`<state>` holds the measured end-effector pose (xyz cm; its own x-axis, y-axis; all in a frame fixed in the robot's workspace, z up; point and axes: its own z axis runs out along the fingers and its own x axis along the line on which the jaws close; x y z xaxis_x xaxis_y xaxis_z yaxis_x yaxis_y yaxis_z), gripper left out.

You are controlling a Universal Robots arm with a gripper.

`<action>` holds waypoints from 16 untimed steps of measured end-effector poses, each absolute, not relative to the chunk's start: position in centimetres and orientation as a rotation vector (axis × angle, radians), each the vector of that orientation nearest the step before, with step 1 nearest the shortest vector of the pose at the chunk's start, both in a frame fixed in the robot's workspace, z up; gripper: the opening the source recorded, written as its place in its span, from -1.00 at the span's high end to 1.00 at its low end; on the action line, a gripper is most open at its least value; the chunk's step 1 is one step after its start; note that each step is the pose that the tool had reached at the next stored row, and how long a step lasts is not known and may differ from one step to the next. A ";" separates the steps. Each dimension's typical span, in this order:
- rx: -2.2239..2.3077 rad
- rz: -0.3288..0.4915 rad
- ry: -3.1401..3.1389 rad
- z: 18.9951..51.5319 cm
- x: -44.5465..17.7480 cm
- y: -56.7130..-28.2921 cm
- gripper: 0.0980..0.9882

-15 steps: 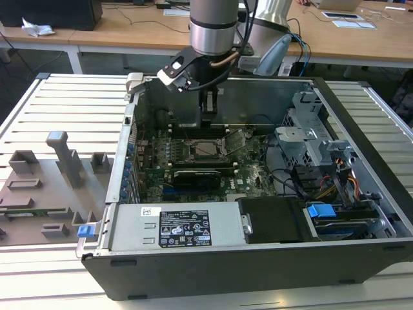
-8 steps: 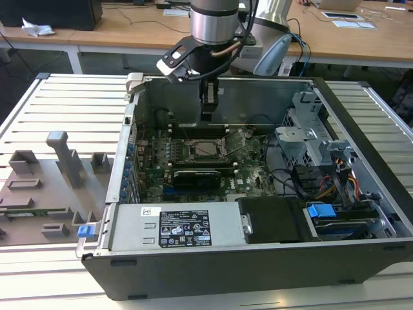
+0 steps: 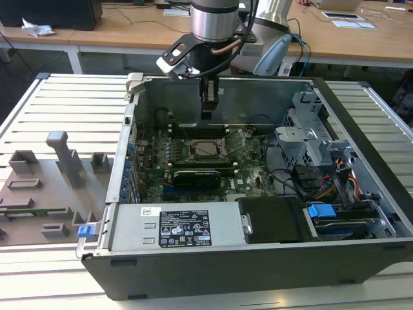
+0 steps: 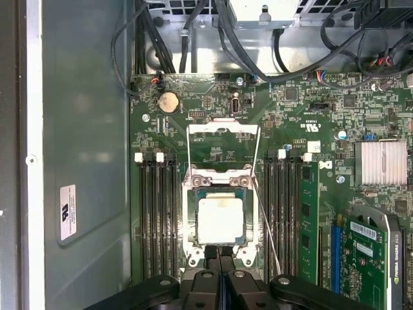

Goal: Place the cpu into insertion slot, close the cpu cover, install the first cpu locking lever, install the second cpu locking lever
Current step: 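Place the cpu into insertion slot, then close the cpu cover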

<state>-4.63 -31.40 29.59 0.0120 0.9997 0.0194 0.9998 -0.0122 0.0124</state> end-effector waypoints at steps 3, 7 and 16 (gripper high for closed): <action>-2.231 -0.035 -2.204 29.6 -4.6 -31.4 0.98; -2.231 -0.035 -2.205 29.6 -4.6 -31.4 0.98; -2.233 -0.031 -2.206 29.6 -0.3 -31.3 0.98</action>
